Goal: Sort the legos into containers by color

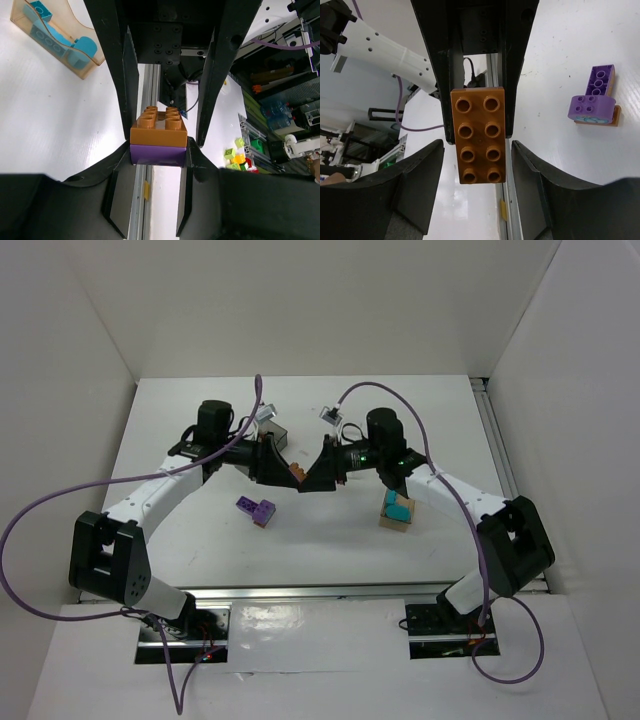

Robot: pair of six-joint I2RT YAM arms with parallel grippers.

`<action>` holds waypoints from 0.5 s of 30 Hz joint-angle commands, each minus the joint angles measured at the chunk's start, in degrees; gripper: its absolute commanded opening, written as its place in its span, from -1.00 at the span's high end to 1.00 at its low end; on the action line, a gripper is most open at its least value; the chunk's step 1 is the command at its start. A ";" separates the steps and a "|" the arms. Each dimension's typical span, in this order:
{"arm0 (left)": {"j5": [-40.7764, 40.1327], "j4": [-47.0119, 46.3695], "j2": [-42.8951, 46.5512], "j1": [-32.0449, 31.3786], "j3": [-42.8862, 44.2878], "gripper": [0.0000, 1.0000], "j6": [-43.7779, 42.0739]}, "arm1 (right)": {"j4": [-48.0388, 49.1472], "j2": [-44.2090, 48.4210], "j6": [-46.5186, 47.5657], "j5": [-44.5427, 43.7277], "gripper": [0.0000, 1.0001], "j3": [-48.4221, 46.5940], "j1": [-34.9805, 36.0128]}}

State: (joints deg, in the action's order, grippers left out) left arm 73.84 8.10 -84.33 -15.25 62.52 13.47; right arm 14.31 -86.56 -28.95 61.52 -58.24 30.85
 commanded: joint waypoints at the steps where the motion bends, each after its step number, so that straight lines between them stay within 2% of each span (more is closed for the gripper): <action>1: 2.62 -1.24 1.98 0.13 0.41 1.00 -2.05 | 5.38 0.61 -1.55 0.09 -0.28 -3.02 -0.88; 4: 2.62 -1.24 1.98 0.13 0.41 1.00 -2.05 | 7.05 0.61 -2.34 0.09 -0.25 -3.02 -0.88; 6: 2.62 -1.24 1.98 0.13 0.41 1.00 -2.05 | 7.58 0.61 -3.13 0.09 -0.10 -3.02 -0.88; 9: 2.62 -1.24 1.98 0.13 0.41 1.00 -2.05 | 7.58 0.61 -3.65 0.09 -0.02 -3.02 -0.88; 13: 2.62 -1.24 2.51 0.13 0.41 1.00 -2.05 | 8.37 -0.01 -4.27 0.09 0.32 -3.02 -0.88; 15: 2.62 -1.24 2.51 0.13 0.41 1.00 -2.05 | 8.37 -0.01 -4.27 -0.51 0.32 -3.02 -0.88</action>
State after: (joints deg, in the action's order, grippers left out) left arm 74.67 8.08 -83.70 -15.18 62.52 13.45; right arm 18.35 -86.56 -32.40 61.80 -58.57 30.33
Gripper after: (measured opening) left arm 0.407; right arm 0.489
